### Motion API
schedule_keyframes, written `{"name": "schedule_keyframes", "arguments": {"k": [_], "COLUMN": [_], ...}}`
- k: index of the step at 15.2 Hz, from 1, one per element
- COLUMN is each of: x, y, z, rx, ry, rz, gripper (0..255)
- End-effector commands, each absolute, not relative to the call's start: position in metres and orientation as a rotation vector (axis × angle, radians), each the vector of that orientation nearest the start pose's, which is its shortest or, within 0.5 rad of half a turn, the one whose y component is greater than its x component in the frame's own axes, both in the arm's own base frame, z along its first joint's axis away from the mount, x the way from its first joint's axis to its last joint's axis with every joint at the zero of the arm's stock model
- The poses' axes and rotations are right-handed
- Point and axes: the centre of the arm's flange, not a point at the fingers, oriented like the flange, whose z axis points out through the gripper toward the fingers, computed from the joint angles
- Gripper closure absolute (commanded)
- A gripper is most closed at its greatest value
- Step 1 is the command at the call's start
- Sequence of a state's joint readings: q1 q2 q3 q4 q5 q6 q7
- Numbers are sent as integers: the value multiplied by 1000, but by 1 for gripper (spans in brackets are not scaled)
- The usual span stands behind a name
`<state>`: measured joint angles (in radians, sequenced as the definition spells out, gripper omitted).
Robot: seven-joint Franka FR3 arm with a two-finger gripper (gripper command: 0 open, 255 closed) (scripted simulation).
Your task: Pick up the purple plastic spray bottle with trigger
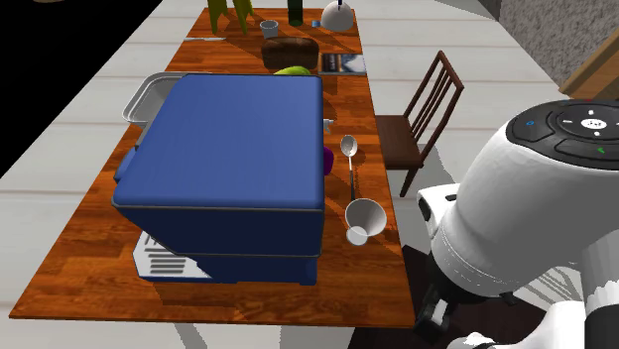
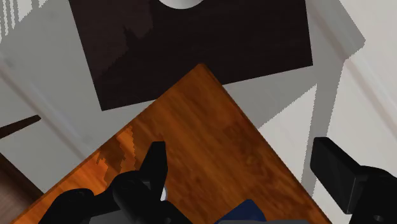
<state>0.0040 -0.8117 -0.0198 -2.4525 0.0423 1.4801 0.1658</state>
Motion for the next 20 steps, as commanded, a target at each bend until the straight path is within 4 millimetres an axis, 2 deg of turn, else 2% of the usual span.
{"name": "schedule_keyframes", "arguments": {"k": [1, 10, 20], "x": [286, 318, 377], "y": [-1, -96, -193], "z": [546, 503, 462], "rx": [-3075, -3075, -3027], "ry": [268, 25, -241], "rz": [255, -11, -303], "gripper": [0, 0, 0]}}
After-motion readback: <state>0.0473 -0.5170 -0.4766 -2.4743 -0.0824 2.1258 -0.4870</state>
